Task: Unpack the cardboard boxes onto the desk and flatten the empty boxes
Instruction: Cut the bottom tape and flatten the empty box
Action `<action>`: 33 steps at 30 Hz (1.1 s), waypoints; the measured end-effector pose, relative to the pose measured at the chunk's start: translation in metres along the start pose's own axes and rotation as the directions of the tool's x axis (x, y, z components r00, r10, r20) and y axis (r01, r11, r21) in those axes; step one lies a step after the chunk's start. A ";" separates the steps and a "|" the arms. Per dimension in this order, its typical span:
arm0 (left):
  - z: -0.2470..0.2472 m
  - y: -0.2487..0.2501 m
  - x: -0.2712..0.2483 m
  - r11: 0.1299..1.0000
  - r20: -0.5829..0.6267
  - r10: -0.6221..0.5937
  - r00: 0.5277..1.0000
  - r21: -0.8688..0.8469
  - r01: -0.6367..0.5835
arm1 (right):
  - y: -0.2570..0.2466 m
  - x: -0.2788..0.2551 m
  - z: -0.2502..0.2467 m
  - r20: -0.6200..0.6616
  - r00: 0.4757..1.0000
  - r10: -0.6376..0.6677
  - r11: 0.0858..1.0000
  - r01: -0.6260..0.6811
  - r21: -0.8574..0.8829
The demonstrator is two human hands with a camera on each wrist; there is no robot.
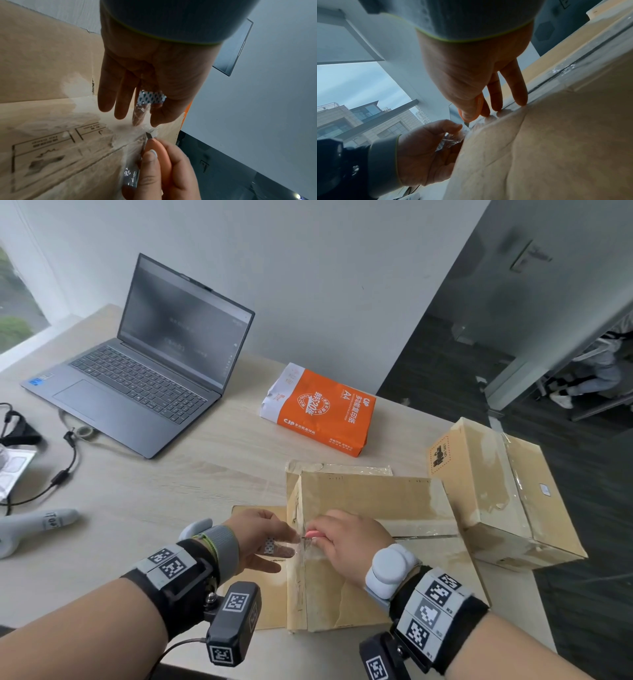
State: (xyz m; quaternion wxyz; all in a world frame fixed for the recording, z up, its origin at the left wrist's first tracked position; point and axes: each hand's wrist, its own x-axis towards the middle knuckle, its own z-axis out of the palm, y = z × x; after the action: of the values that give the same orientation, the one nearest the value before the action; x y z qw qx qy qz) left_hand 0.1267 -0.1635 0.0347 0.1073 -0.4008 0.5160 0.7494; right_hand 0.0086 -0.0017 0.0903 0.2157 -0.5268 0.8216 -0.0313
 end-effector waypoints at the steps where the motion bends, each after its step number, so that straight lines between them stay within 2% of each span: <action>1: 0.000 0.000 0.000 1.000 0.000 0.000 1.000 0.004 0.000 | -0.001 0.001 0.001 0.006 1.000 -0.005 1.000 0.005 -0.021; 9: 0.001 0.000 0.001 1.000 -0.015 0.003 1.000 0.004 -0.003 | -0.010 0.007 0.004 0.057 0.998 -0.013 0.980 0.024 -0.198; 15: -0.001 0.000 0.000 1.000 -0.006 0.009 1.000 0.016 -0.009 | 0.002 0.002 -0.001 0.052 0.999 -0.006 0.991 0.013 -0.131; 25: 0.000 -0.004 0.002 1.000 0.001 0.003 1.000 0.030 -0.003 | 0.018 -0.003 -0.001 0.060 0.997 0.038 0.986 -0.028 -0.166; 28: -0.002 -0.006 0.003 0.999 0.004 0.005 1.000 0.052 -0.005 | 0.033 -0.008 -0.007 0.071 0.994 0.086 0.983 -0.073 -0.169; 30: -0.002 -0.008 0.005 0.991 -0.028 0.026 0.999 0.129 -0.022 | 0.043 -0.012 -0.010 0.073 0.992 0.106 0.980 -0.092 -0.175; 33: 0.003 -0.011 0.008 0.905 -0.116 0.139 0.984 0.419 -0.079 | 0.049 -0.016 -0.009 0.067 0.994 0.086 0.981 -0.073 -0.182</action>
State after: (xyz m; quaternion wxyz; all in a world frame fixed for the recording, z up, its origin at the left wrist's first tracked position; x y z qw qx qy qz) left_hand 0.1266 -0.1583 0.0222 0.1102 -0.3922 0.6903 0.5979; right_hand -0.0312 0.0326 0.0897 0.1991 -0.5117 0.8328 0.0712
